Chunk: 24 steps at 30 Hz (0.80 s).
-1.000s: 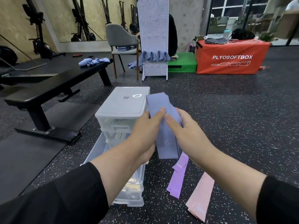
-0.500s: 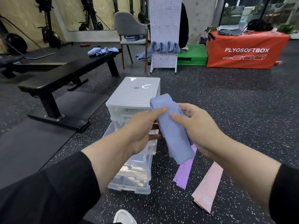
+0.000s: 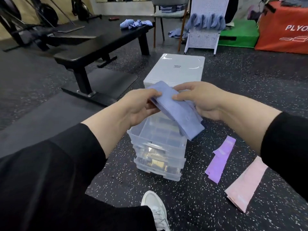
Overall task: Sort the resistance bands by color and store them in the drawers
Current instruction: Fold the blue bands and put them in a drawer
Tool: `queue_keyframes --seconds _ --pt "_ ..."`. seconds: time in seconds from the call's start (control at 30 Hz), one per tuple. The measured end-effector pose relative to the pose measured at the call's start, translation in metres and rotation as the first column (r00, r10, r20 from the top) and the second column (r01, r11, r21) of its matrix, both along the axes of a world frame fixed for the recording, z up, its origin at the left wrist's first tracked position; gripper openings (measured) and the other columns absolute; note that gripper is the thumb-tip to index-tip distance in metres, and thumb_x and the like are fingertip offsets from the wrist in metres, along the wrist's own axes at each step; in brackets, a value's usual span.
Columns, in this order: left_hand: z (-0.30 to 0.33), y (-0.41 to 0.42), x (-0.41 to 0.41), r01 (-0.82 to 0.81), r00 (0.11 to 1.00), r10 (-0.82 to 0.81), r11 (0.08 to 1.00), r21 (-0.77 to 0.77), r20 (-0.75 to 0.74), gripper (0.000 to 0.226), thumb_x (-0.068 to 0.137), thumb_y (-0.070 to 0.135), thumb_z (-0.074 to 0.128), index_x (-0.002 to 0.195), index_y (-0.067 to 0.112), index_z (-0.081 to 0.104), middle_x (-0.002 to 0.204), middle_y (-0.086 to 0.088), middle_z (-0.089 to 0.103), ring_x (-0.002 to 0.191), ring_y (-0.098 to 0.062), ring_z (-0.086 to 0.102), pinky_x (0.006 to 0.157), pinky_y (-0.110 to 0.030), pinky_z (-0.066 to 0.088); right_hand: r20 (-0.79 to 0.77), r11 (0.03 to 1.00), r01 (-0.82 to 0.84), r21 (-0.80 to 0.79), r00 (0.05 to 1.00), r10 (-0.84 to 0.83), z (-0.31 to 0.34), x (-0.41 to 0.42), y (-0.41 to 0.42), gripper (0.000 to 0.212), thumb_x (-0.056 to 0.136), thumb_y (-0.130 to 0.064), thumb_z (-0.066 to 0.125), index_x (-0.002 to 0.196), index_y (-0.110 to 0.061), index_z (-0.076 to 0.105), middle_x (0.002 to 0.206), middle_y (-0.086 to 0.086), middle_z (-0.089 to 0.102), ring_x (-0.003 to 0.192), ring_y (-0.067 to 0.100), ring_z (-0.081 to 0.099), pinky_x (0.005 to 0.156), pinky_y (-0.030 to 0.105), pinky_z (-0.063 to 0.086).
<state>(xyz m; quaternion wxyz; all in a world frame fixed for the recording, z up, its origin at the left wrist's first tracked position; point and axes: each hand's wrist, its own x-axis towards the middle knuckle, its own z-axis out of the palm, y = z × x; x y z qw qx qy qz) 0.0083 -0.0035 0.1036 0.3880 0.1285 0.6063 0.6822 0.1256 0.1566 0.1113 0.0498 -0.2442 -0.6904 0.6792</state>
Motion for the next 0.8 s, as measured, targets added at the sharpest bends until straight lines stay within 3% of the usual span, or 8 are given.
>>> queue_keyframes --seconds 0.13,0.3,0.43,0.5,0.6,0.67,0.73,0.8 --pt "-0.022 -0.001 -0.021 -0.039 0.999 0.039 0.999 -0.031 0.004 0.011 0.094 -0.004 0.062 0.099 0.005 0.064 0.093 -0.015 0.072 0.081 -0.026 0.071 0.079 -0.037 0.063 0.046 0.996 -0.018 0.093 0.999 0.014 -0.024 -0.028 0.000 0.031 0.087 -0.005 0.074 0.114 -0.020 0.071 0.117 0.013 0.073 0.110 0.030 0.071 0.100 0.048 0.056" --pt "-0.064 -0.004 -0.049 0.049 0.998 -0.062 0.922 -0.384 -0.021 0.007 0.092 0.013 0.068 0.088 0.016 0.063 0.084 -0.004 0.064 0.082 -0.021 0.063 0.094 -0.041 0.054 0.138 0.927 -0.129 0.353 0.987 0.085 -0.060 -0.058 -0.007 0.034 0.087 -0.007 0.073 0.114 -0.027 0.067 0.101 0.003 0.068 0.080 0.011 0.062 0.069 0.022 0.049" --pt "-0.093 -0.003 -0.068 0.116 0.984 -0.172 0.820 -0.560 -0.049 0.007 0.093 0.024 0.068 0.093 0.018 0.064 0.088 -0.001 0.064 0.076 -0.019 0.060 0.077 -0.034 0.048 0.244 0.879 -0.206 0.430 0.964 0.106 -0.093 -0.081 -0.002 0.039 0.083 -0.013 0.075 0.117 -0.031 0.068 0.116 0.006 0.067 0.105 0.026 0.068 0.094 0.043 0.056" --pt "-0.104 -0.003 -0.076 0.136 0.963 -0.256 0.744 -0.654 -0.091 0.014 0.091 0.030 0.071 0.092 0.016 0.066 0.085 -0.002 0.061 0.066 -0.018 0.053 0.065 -0.029 0.042 0.293 0.866 -0.242 0.437 0.949 0.117 -0.110 -0.090 0.002 0.040 0.079 -0.018 0.076 0.115 -0.035 0.068 0.117 0.006 0.068 0.109 0.029 0.067 0.095 0.048 0.057" --pt "-0.116 -0.006 -0.090 -0.061 0.843 -0.386 0.623 -0.780 -0.374 0.031 0.092 0.036 0.069 0.101 0.006 0.068 0.084 -0.008 0.060 0.070 -0.025 0.054 0.054 -0.026 0.035 0.367 0.843 -0.334 0.422 0.913 0.178 -0.133 -0.101 0.002 0.036 0.080 -0.017 0.074 0.110 -0.036 0.067 0.114 0.008 0.069 0.097 0.033 0.068 0.078 0.047 0.057" --pt "-0.121 -0.012 -0.098 -0.253 0.704 -0.467 0.538 -0.804 -0.534 0.029 0.094 0.037 0.064 0.109 0.012 0.064 0.096 -0.007 0.063 0.084 -0.028 0.060 0.063 -0.030 0.039 0.428 0.822 -0.389 0.416 0.881 0.200 -0.149 -0.106 0.002 0.040 0.082 -0.016 0.072 0.119 -0.030 0.068 0.117 0.007 0.067 0.096 0.029 0.066 0.077 0.046 0.057" --pt "-0.129 -0.019 -0.106 -0.322 0.655 -0.517 0.469 -0.822 -0.551 0.032 0.096 0.035 0.057 0.122 0.016 0.058 0.116 -0.010 0.062 0.091 -0.028 0.056 0.073 -0.032 0.040 0.475 0.809 -0.434 0.396 0.851 0.223 -0.164 -0.109 0.002 0.044 0.084 -0.016 0.071 0.126 -0.027 0.068 0.118 0.003 0.065 0.099 0.024 0.063 0.073 0.038 0.058" --pt "-0.141 -0.025 -0.111 -0.273 0.658 -0.581 0.408 -0.871 -0.479 0.036 0.099 0.031 0.051 0.128 0.011 0.056 0.121 -0.011 0.062 0.089 -0.027 0.052 0.075 -0.032 0.040 0.484 0.815 -0.459 0.355 0.836 0.259 -0.176 -0.111 0.004 0.043 0.085 -0.015 0.072 0.127 -0.026 0.068 0.114 0.000 0.065 0.096 0.020 0.062 0.059 0.025 0.047"
